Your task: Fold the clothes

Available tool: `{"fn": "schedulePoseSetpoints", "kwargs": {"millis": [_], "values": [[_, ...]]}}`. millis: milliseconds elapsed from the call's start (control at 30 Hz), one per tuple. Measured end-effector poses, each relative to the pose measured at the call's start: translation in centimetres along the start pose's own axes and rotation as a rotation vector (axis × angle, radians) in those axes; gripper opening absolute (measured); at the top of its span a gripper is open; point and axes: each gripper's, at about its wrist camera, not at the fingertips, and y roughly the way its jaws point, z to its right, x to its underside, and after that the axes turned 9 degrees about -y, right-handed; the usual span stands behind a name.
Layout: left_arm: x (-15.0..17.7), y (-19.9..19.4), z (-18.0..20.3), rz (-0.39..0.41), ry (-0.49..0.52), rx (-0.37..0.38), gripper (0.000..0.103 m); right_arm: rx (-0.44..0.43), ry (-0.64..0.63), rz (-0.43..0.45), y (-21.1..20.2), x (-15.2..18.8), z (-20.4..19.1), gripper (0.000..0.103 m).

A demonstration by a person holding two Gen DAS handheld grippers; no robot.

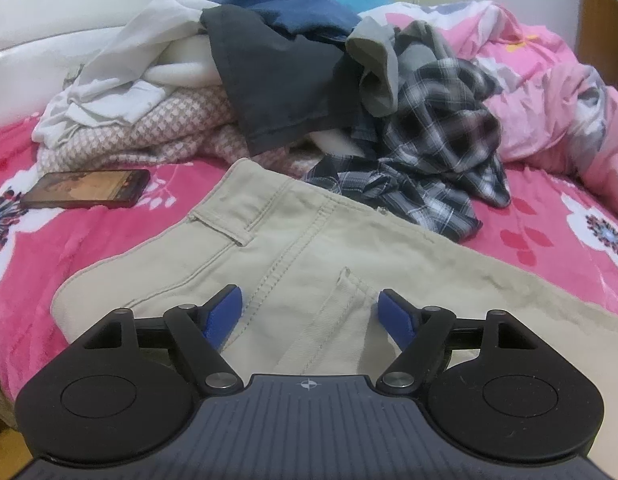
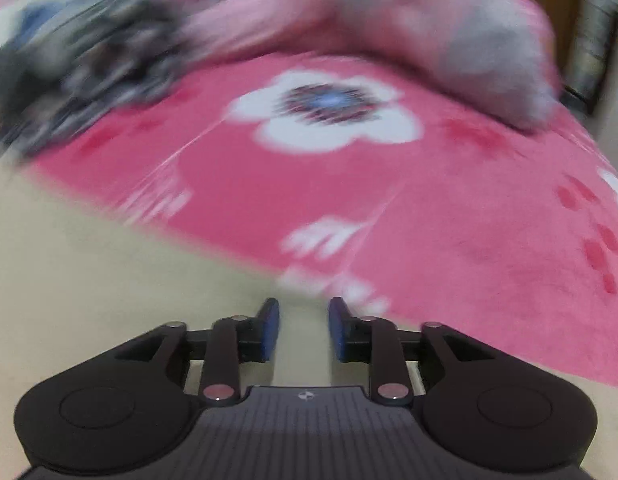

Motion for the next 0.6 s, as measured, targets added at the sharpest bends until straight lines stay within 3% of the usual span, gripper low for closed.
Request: {"fn": "schedulePoseSetpoints", "kwargs": {"millis": [33, 100, 200, 333, 433, 533, 600], "values": [[-0.1, 0.0, -0.1, 0.000, -0.009, 0.004, 0.076, 0.090, 0.018, -0.008, 0.6, -0.6, 0.3, 0.030], [-0.2, -0.2, -0.4, -0.001, -0.020, 0.015, 0.076, 0.121, 0.063, -0.013, -0.1, -0.6, 1.3, 0.030], [-0.1, -0.3, -0.9, 0.001, -0.023, 0.028, 0.076, -0.024, 0.174, 0.046, -4.1, 0.4, 2.2, 0.029], [0.0, -0.2, -0.9, 0.006, 0.001, 0.029, 0.076, -0.118, 0.149, -0.040, -7.2, 2.3, 1.1, 0.030], [0.0, -0.1, -0.7, 0.010, 0.009, 0.021, 0.077, -0.015, 0.114, -0.130, -3.3, 3.0, 0.6, 0.030], [-0.2, -0.2, -0.8, 0.010, -0.011, 0.019, 0.077, 0.010, 0.233, -0.044, -0.7, 1.6, 2.0, 0.029], [-0.4, -0.2, -1.0, 0.008, -0.032, 0.016, 0.077, 0.104, 0.227, -0.030, -0.4, 0.6, 2.3, 0.029]]}}
